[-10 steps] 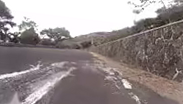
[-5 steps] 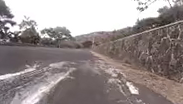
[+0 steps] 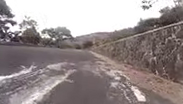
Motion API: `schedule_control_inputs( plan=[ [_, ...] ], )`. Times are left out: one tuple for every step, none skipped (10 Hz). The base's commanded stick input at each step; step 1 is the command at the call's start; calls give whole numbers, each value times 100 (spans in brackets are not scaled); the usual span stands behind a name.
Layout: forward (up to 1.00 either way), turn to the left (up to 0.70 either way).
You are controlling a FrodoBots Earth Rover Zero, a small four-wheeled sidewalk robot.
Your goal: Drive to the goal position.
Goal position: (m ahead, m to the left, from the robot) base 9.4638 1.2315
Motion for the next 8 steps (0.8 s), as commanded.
schedule_control_inputs(
  plan=[
    [50,0],
    [50,0],
    [50,0],
    [50,0],
    [50,0],
    [50,0],
    [50,0],
    [50,0]
  ],
)
